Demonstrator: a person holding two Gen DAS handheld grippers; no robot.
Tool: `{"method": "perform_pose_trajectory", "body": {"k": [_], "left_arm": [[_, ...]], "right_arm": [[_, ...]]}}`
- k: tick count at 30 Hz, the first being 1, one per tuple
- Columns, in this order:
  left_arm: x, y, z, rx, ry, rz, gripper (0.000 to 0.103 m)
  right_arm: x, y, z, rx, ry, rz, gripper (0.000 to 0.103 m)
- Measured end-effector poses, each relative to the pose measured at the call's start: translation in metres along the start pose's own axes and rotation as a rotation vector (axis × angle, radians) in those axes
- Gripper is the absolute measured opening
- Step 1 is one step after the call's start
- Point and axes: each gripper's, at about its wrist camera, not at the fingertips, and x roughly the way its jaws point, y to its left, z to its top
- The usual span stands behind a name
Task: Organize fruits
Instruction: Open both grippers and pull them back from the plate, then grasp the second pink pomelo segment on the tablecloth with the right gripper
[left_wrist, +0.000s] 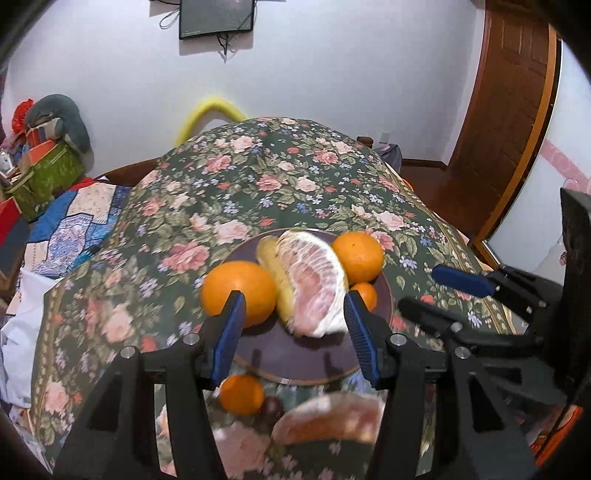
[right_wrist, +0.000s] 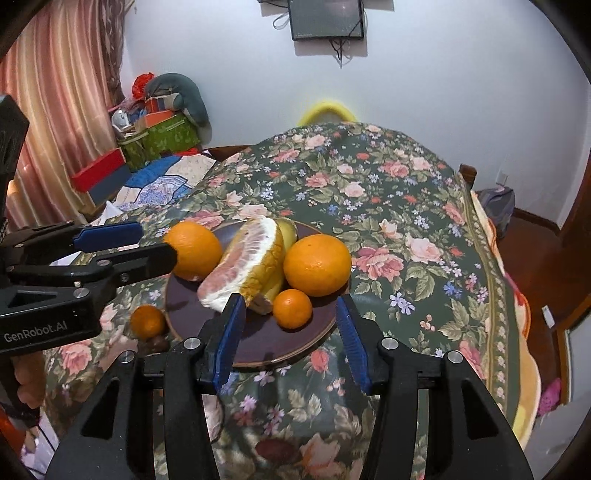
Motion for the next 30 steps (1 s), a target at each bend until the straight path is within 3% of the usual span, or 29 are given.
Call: {"method": "perform_pose_trajectory", "body": {"k": [14,26,30], "left_arm": [[-0.022,0.042,-0.059,-0.077,0.079,0.027,0.057],[-0.012,0.060,-0.091,-0.121,0.140,0.018,0.057],[-0.006,0.062,-0.096,-0.125,0.154,0.018,0.057]], "right_arm": [[-0.010,0.037,-0.026,-0.034,0.043,0.041,0.047],[0.025,0.066,-0.052,-0.072,0.161,0.080,0.047],[0.034,0.072,-0.055,-0.103,0.175,0.074,0.054]]}}
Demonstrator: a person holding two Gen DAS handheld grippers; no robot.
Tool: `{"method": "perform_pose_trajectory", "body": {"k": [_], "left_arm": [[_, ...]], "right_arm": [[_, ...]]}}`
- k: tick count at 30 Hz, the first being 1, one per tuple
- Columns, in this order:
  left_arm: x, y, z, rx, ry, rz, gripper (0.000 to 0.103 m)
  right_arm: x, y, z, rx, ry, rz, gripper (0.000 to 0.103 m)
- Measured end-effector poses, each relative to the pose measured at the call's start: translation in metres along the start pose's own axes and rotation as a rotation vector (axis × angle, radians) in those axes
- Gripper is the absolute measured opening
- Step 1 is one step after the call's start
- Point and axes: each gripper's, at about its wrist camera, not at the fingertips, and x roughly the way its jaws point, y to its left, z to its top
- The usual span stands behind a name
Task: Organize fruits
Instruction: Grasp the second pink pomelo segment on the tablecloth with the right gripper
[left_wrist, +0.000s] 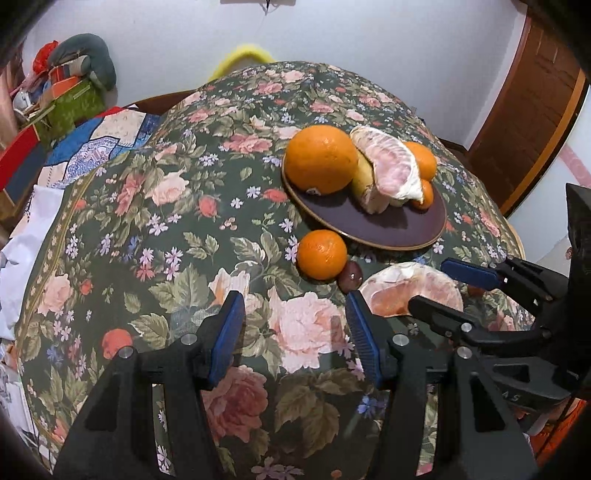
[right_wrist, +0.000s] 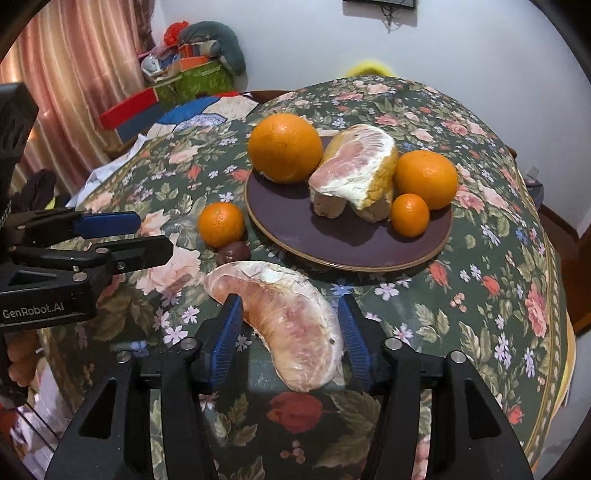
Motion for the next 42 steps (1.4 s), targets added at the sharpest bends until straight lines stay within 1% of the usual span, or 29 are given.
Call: {"method": "perform_pose_trajectory", "body": {"k": [2,6,8,10,12,13,15,17,19,21,25,27,29,30,31,32,33,35,38,40,42], "left_arm": [[0.003,0.001,-0.001,-0.004,0.005,-0.005,0.057],[0.009,0.004,0.000,-0.014,0.015,-0.009,0.057],[0.010,0.004,-0.001,-0.015,0.017,-0.009,0.057],[0.011,0.004,-0.001,-0.012,0.019,-0.008,0.057],[0.012,0.003,0.000,-0.009,0.020,-0.006,0.057],[0.012,0.003,0.000,-0.009,0.020,-0.007,0.057],[0.012,0.002,0.001,-0.010,0.018,-0.013,0.057],[0.011,0.000,0.001,-0.005,0.015,-0.013,0.057],[0.011,-0.001,0.001,-0.001,0.016,-0.011,0.057],[0.011,-0.003,0.001,0.002,0.013,-0.010,0.057],[0.009,-0.006,0.003,0.004,0.008,-0.012,0.057],[0.008,-0.008,0.004,0.004,0.004,-0.017,0.057],[0.007,-0.009,0.004,0.006,0.003,-0.017,0.057],[0.008,-0.009,0.004,0.007,0.004,-0.018,0.057],[0.008,-0.010,0.003,0.008,0.006,-0.017,0.057],[0.009,-0.010,0.003,0.010,0.008,-0.016,0.057],[0.009,-0.010,0.003,0.010,0.009,-0.015,0.057],[0.010,-0.009,0.002,0.009,0.010,-0.014,0.057],[0.011,-0.007,0.003,0.006,0.013,-0.011,0.057],[0.012,-0.006,0.003,0.002,0.014,-0.010,0.057],[0.012,-0.004,0.003,-0.003,0.014,-0.009,0.057]], "right_arm": [[0.004,0.002,0.001,-0.013,0.009,0.003,0.061],[0.014,0.007,0.000,-0.046,0.040,-0.010,0.063],[0.015,0.007,0.000,-0.052,0.044,-0.002,0.062],[0.014,0.004,0.000,-0.043,0.043,0.007,0.059],[0.012,0.002,-0.002,-0.040,0.036,0.007,0.051],[0.010,0.001,-0.002,-0.039,0.032,0.008,0.049],[0.006,-0.003,-0.005,-0.027,0.016,0.014,0.040],[0.003,-0.006,-0.006,-0.008,0.009,0.022,0.037],[-0.003,-0.008,-0.008,0.002,-0.006,0.019,0.031],[-0.011,-0.011,-0.008,0.018,-0.027,0.022,0.023],[-0.021,-0.016,-0.007,0.019,-0.053,-0.008,0.020],[-0.018,-0.018,-0.007,0.013,-0.020,0.003,0.020],[-0.016,-0.023,-0.009,0.039,0.008,0.002,0.021],[-0.013,-0.026,-0.009,0.048,0.029,0.010,0.028],[-0.013,-0.027,-0.010,0.053,0.031,0.018,0.033],[-0.013,-0.029,-0.010,0.055,0.025,0.022,0.048],[-0.011,-0.029,-0.010,0.047,0.024,0.019,0.059],[-0.008,-0.027,-0.008,0.027,0.023,0.008,0.059],[0.004,-0.019,-0.004,-0.015,0.056,0.019,0.059],[0.014,-0.013,-0.002,-0.051,0.079,-0.002,0.060],[0.018,-0.009,-0.001,-0.077,0.076,-0.029,0.061]]}}
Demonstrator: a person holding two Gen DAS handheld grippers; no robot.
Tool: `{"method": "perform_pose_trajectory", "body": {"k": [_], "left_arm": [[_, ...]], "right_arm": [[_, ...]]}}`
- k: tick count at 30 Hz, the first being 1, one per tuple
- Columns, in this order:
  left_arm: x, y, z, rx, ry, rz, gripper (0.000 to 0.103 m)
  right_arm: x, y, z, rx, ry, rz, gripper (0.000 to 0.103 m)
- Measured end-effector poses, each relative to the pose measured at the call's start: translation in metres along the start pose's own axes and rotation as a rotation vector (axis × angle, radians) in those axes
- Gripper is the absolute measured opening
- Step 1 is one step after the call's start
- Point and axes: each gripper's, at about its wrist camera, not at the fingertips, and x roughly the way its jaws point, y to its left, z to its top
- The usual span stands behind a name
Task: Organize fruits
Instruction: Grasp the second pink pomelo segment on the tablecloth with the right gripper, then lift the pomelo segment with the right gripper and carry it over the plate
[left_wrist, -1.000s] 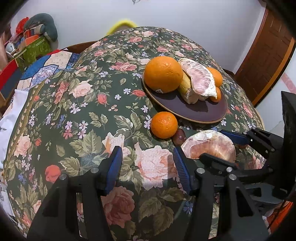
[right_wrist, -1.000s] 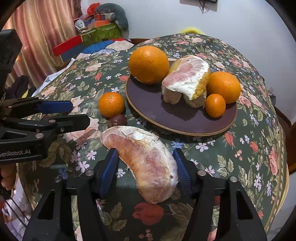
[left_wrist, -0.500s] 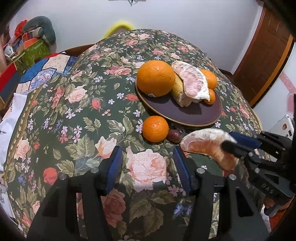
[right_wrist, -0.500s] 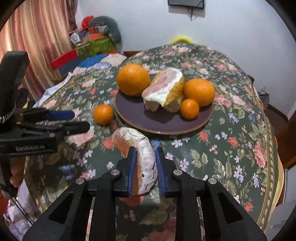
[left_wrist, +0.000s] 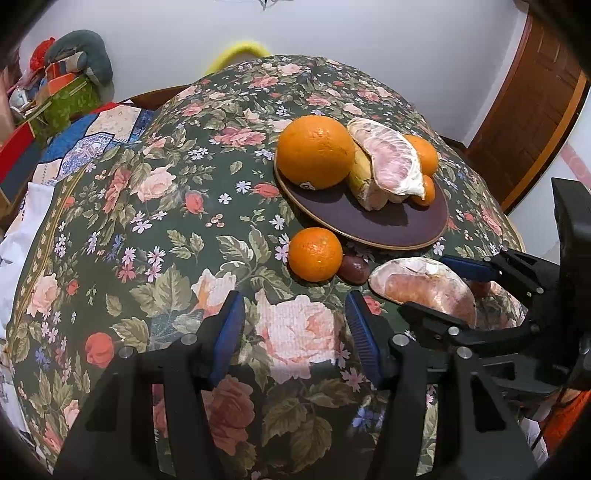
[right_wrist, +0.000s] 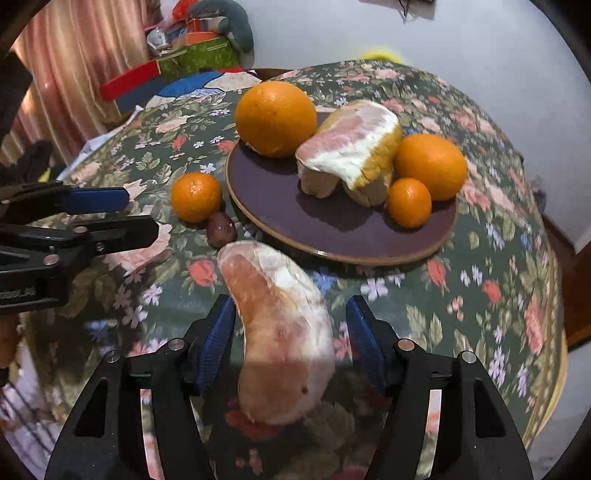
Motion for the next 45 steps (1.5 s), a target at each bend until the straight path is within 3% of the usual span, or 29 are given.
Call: {"method": "perform_pose_trajectory", "body": {"k": [2,4,10,15,28,38,45], "left_arm": [[0.001,0.002,0.000,-0.001,0.001,0.003,0.057],[0.003,0.002,0.000,-0.002,0.002,0.006,0.057],[0.004,0.001,0.002,-0.004,0.000,0.001,0.057],[0.008,-0.003,0.009,0.007,-0.004,-0.007,0.056],[0.025,-0.009,0.025,0.006,0.003,-0.023,0.041],[0.037,-0.011,0.029,-0.005,0.012,-0.047,0.036],[0.022,-0.011,0.034,-0.003,-0.025,-0.050,0.035]], "right_arm": [[0.001,0.000,0.002,-0.002,0.002,0.004,0.057],[0.001,-0.001,0.002,-0.001,-0.005,0.024,0.043],[-0.007,-0.002,-0.001,0.027,-0.035,0.024,0.036],[-0.025,-0.008,-0.007,0.066,-0.086,0.026,0.024],[-0.063,-0.025,-0.010,0.107,-0.182,0.000,0.022],[-0.073,-0.035,-0.001,0.131,-0.233,-0.019,0.021],[-0.078,-0.042,0.006,0.155,-0.265,-0.032,0.021]]}}
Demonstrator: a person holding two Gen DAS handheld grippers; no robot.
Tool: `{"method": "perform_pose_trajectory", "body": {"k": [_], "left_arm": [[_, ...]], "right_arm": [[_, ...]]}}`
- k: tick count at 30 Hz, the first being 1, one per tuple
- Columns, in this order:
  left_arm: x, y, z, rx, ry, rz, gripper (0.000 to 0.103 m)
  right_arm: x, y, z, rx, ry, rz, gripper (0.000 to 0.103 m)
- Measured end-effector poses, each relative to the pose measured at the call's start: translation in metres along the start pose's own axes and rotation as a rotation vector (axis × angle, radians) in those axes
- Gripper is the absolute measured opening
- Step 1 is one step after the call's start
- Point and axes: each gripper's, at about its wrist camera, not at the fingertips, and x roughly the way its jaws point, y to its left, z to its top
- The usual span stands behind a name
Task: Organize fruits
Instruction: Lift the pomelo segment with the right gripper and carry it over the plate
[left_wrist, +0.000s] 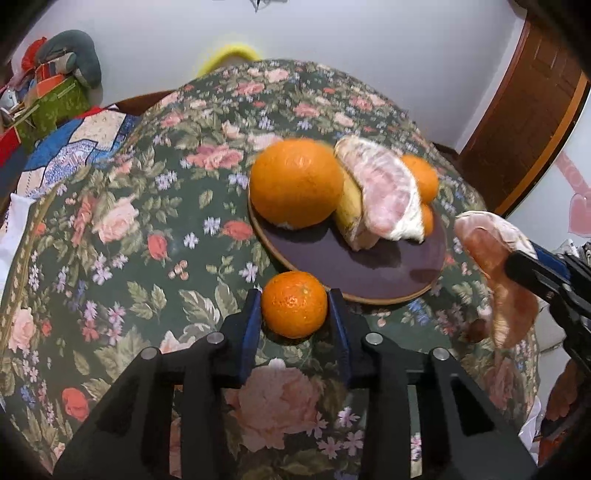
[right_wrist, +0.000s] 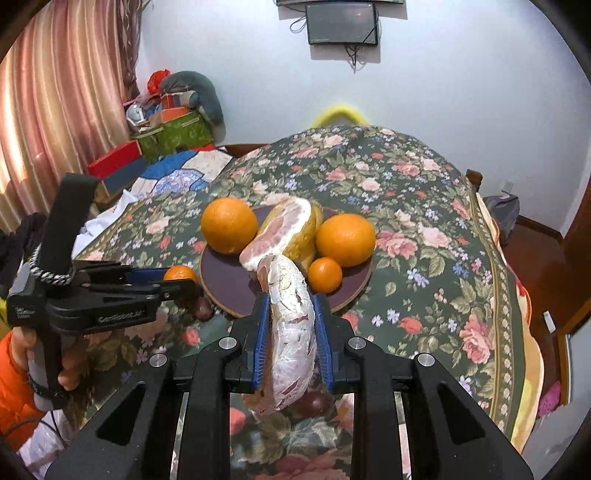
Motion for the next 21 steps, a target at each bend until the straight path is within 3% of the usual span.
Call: {"method": "perform_pose_trajectory", "body": {"k": [9,21], "left_arm": [[-0.012,-0.012,0.022,0.020,-0.064,-0.018,0.035],[0.018,-0.018,0.027,0.031,-0.020,-0.032,0.035]], "right_arm": [[0.003,-0.004,0.020,0.026,-0.045,-0.006,0.021],[0.034,-0.004,0.043,0.054,-0.062,-0.009,0.021]]}}
